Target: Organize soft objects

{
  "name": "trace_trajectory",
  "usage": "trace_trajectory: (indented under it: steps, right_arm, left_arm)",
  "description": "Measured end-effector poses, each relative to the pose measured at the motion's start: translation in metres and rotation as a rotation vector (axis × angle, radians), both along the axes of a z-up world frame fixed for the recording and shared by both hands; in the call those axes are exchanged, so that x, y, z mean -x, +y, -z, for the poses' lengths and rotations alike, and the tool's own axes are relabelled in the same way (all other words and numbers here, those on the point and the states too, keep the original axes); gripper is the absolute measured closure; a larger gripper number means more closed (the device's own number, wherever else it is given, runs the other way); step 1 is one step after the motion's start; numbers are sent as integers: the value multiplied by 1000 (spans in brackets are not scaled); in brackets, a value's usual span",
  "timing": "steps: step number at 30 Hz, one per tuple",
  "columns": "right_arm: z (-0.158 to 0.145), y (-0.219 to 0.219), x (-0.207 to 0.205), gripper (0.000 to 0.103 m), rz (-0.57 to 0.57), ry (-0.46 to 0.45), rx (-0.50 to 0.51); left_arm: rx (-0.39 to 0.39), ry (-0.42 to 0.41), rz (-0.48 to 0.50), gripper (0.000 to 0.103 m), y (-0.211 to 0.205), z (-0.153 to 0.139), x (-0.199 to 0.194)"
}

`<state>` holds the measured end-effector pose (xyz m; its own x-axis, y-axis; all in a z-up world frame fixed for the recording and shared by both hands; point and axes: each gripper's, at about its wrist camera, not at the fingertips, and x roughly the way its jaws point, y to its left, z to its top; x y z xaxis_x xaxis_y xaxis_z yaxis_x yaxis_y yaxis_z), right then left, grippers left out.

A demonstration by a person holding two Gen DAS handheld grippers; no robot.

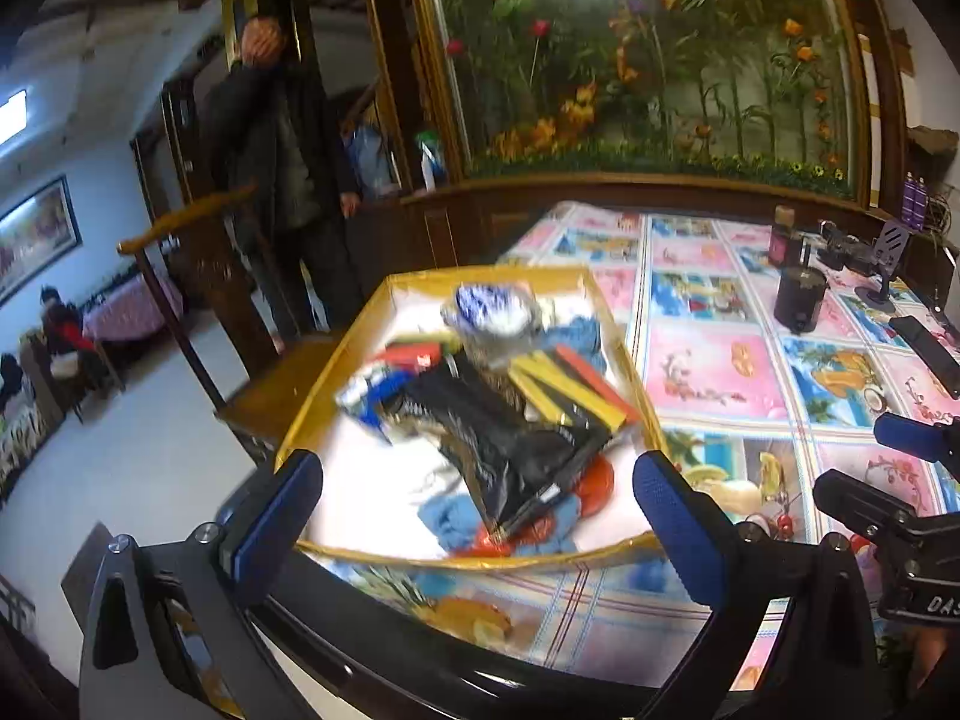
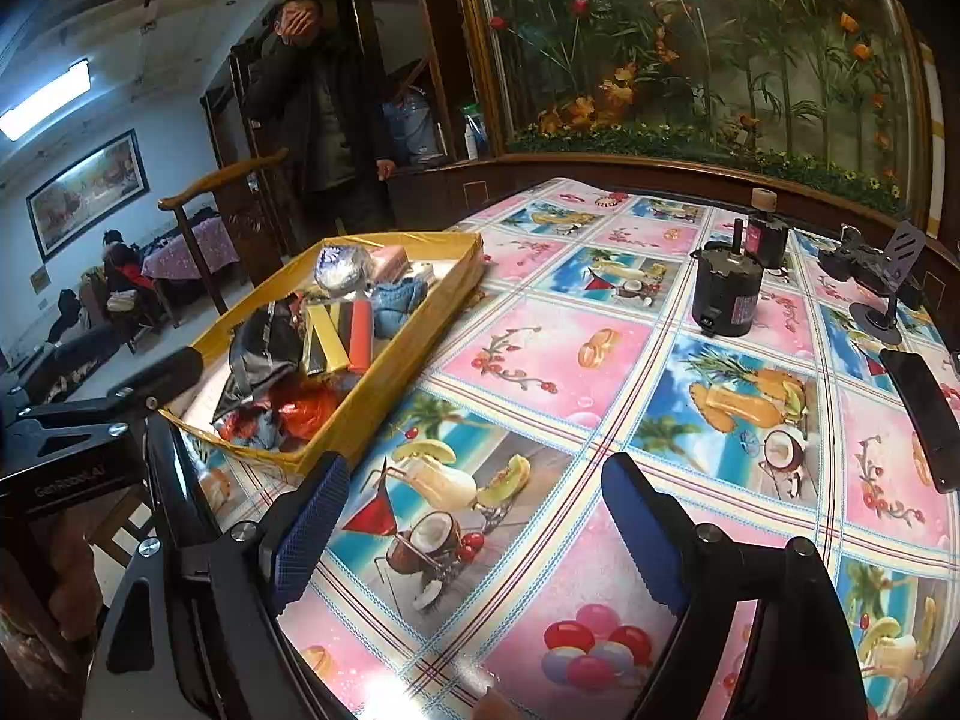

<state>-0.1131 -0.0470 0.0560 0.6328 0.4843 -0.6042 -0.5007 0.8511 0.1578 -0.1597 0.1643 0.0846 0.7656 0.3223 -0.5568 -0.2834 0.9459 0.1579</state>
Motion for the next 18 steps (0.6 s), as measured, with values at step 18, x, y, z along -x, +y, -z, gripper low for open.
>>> trace_trajectory:
  steps: [18]
  right_arm:
    - [9, 5, -1, 13, 3, 21, 23]
  left_arm:
    - [-63, 54, -42, 0, 1, 20, -4]
